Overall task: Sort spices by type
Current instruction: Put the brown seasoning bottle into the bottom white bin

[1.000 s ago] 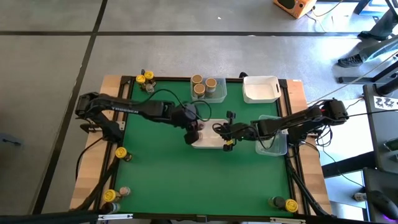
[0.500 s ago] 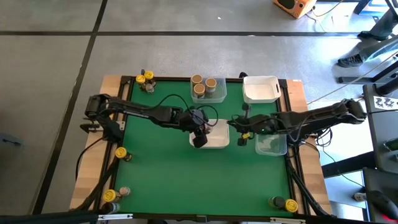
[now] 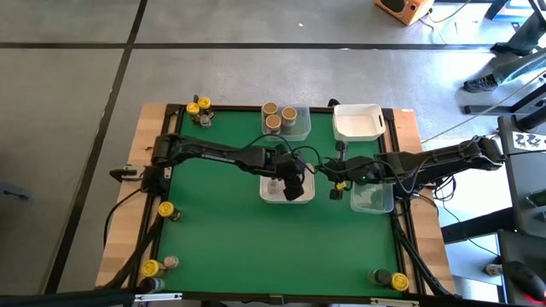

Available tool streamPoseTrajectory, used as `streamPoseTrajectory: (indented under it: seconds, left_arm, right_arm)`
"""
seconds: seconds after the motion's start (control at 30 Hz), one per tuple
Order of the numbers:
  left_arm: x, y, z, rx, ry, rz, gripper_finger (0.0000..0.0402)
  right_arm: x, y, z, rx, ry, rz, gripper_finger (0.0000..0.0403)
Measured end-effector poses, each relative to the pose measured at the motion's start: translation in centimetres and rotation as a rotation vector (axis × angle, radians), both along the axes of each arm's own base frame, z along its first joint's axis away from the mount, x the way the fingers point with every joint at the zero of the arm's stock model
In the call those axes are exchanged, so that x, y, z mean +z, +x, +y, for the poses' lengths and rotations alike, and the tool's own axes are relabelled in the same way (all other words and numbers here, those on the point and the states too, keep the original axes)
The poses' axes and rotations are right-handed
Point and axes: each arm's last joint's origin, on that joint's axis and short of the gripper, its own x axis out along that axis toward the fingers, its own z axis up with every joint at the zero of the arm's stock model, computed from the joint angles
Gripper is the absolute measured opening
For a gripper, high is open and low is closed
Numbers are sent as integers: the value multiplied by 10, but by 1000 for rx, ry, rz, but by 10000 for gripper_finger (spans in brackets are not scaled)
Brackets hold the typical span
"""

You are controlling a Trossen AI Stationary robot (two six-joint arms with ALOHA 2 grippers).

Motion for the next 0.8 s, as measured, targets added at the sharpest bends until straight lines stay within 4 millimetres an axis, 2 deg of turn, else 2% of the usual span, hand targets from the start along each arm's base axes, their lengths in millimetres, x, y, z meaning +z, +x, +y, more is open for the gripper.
streamPoseTrajectory:
  seconds: [0.23,0.37,0.8]
  left_arm:
    - [-38,14,7,0,5,79,192]
    - [-50,15,10,7,4,112,192]
    - [-49,22,13,-13,30,51,192]
  right_arm:
    - [-2,-1,0,-4,-6,23,14]
    - [-3,-1,0,-4,-7,30,14]
    - [-2,-1,0,-1,-5,23,14]
